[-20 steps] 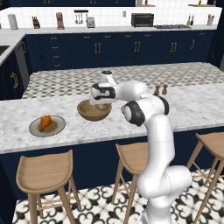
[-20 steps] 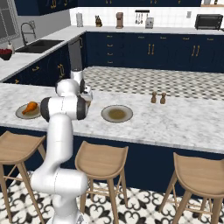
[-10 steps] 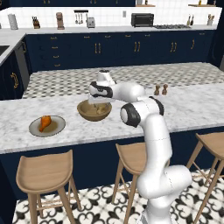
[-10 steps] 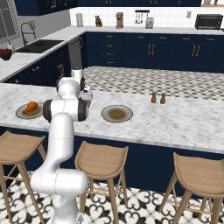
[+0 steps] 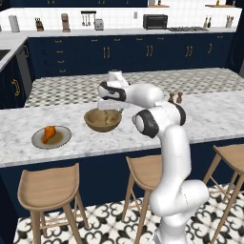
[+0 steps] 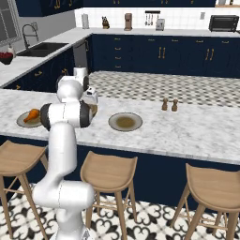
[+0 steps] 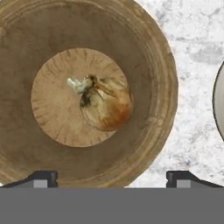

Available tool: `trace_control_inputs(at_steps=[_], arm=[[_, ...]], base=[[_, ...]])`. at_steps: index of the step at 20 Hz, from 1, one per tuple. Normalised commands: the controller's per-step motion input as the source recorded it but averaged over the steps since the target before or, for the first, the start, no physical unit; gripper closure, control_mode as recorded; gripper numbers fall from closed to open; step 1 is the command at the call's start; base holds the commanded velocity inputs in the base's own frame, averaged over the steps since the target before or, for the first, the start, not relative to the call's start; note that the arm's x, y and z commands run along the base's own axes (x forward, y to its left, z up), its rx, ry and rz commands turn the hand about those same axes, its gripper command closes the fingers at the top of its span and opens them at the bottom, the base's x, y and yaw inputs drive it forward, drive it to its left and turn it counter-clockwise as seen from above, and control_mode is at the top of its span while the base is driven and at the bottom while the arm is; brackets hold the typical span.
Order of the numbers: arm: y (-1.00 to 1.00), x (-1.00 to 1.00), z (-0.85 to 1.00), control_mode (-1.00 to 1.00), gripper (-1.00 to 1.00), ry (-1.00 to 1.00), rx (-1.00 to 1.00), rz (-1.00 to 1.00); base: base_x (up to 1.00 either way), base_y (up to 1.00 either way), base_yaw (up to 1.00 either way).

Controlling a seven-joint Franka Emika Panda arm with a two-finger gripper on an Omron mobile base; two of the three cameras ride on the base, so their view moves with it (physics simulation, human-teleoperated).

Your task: Pick the chicken drumstick and onion from their plates and place them in the bowl. Then put the bowl in the fridge.

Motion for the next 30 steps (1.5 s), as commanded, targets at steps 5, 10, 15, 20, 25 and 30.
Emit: trace_control_inputs(at_steps=[5, 10, 15, 20, 25, 30], arm=[[-0.88, -0.95, 0.02, -1.0, -1.0, 0.0, 0.0, -0.1], [-0.97, -1.0, 0.17, -1.0, -1.0, 0.0, 0.03, -0.07], [-0.71, -1.0, 0.81, -1.0, -1.0, 0.11, 0.03, -0.02], [-0.07, -1.0, 0.62, -1.0, -1.0, -0.02, 0.0, 0.0], [0.0, -1.0, 0.51, -1.0, -1.0, -0.24, 0.0, 0.02], [-0.01, -0.91, 0.08, -1.0, -1.0, -0.27, 0.01, 0.0]], base=[[0.0, 0.0, 0.0], [0.0, 0.0, 0.0], [0.0, 0.0, 0.0], [0.0, 0.0, 0.0], [0.0, 0.0, 0.0], [0.0, 0.0, 0.0]])
